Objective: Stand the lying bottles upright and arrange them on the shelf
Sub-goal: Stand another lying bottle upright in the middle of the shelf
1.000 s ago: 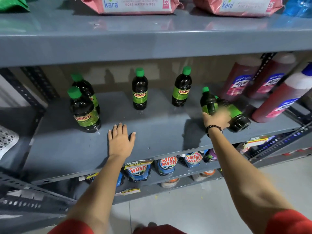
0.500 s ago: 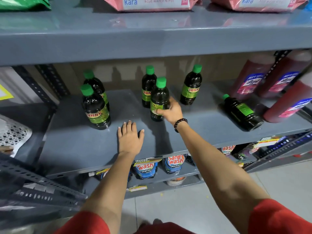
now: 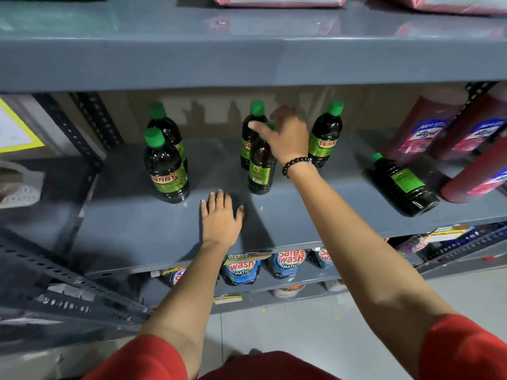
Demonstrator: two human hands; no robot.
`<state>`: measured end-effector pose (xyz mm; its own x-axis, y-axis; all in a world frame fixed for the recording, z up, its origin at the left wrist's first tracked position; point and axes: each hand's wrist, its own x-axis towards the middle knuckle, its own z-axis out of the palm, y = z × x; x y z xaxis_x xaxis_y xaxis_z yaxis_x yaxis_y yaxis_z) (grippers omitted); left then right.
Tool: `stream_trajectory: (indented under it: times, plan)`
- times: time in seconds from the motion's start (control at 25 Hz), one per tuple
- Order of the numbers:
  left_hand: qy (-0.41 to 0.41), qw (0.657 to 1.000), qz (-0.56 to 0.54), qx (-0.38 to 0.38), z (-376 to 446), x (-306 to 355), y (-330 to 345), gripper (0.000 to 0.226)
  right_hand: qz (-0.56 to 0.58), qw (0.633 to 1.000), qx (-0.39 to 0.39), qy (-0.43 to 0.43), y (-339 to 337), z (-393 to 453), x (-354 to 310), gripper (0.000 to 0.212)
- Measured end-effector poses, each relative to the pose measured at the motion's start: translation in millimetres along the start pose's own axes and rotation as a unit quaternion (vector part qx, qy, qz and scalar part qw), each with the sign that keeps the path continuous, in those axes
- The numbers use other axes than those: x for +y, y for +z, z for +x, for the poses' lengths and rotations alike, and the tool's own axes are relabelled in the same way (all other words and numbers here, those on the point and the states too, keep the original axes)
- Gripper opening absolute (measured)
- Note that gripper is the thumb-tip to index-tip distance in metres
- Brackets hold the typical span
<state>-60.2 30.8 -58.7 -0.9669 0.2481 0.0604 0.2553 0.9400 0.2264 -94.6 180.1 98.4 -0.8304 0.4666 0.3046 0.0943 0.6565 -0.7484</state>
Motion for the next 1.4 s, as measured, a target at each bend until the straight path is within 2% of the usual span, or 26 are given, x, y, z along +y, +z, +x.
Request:
stream_trajectory:
  times: [0.08,0.16,0.32,0.4,0.6,0.8,1.04,1.24,1.32,1.36,1.4]
  plan:
    - [0.002,1.000,0.007,-0.008,-1,0,-1,0.057,-0.101,0.993,-0.046,-0.040,-7,10,-9,0.035]
    - [0.001,1.000,0.009,-0.012,-1,1,-2,0.059,-0.138,0.986,-0.081,-0.050,-13,16,-13,0.029]
    - [0.001,1.000,0.016,-0.016,-1,0,-2,0.059,-0.214,0.970,-0.104,-0.057,-14,11,-18,0.040]
    - [0.002,1.000,0.020,-0.018,-1,0,-2,0.059,-0.225,0.963,-0.130,-0.074,-14,9,-18,0.035]
    - [0.003,1.000,0.015,-0.018,-1,0,-3,0.059,-0.155,0.960,-0.214,-0.093,-23,13,-24,0.041]
    - [0.003,1.000,0.017,-0.022,-1,0,-2,0.059,-0.190,0.960,-0.184,-0.087,-18,15,-19,0.045]
    - [0.002,1.000,0.015,-0.020,0,-1,-2,0.059,-0.174,0.952,-0.235,-0.088,-20,25,-13,0.045]
    - [0.002,1.000,0.008,-0.020,0,0,-1,0.058,-0.180,0.950,-0.237,-0.098,-18,26,-9,0.047]
    - [0.000,1.000,0.004,-0.017,0,-1,-1,0.058,-0.106,0.959,-0.248,-0.090,-20,22,-3,0.049]
    - [-0.001,1.000,0.003,-0.017,-1,-1,-1,0.057,-0.034,0.971,-0.224,-0.078,-23,17,3,0.050]
    - [-0.001,1.000,0.001,-0.018,-1,-1,-1,0.057,0.044,0.986,-0.155,-0.049,-28,12,13,0.048]
